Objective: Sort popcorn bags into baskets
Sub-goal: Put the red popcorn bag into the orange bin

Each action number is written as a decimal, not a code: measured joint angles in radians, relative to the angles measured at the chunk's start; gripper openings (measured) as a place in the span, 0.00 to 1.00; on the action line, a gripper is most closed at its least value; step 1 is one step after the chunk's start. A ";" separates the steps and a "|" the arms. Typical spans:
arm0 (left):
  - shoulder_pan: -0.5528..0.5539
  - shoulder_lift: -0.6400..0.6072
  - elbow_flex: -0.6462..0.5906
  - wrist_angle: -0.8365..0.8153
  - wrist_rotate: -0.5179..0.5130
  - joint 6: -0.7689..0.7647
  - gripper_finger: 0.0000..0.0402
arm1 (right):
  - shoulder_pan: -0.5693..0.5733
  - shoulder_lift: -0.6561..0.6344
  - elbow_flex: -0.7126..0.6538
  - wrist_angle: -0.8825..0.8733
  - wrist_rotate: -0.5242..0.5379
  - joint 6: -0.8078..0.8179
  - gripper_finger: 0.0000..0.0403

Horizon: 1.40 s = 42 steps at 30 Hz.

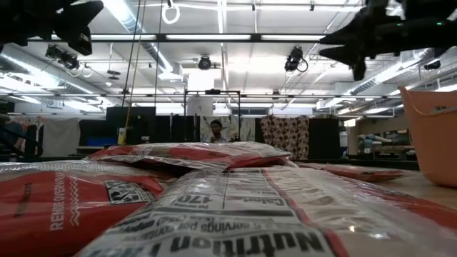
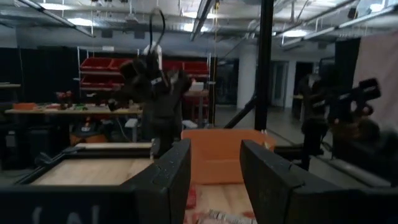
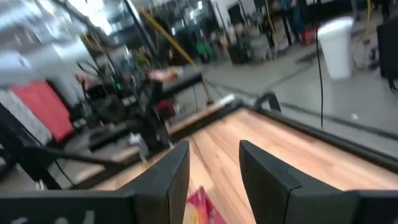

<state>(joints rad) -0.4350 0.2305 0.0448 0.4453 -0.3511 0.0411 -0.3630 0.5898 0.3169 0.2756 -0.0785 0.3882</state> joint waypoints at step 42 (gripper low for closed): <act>0.185 0.379 0.000 0.091 -0.028 -0.213 0.51 | 0.095 1.230 0.775 -0.742 -0.386 -0.208 0.56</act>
<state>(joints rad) -0.2497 0.6094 0.0448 0.5362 -0.3790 -0.1722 -0.2684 1.8198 1.0922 -0.4663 -0.4646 0.1799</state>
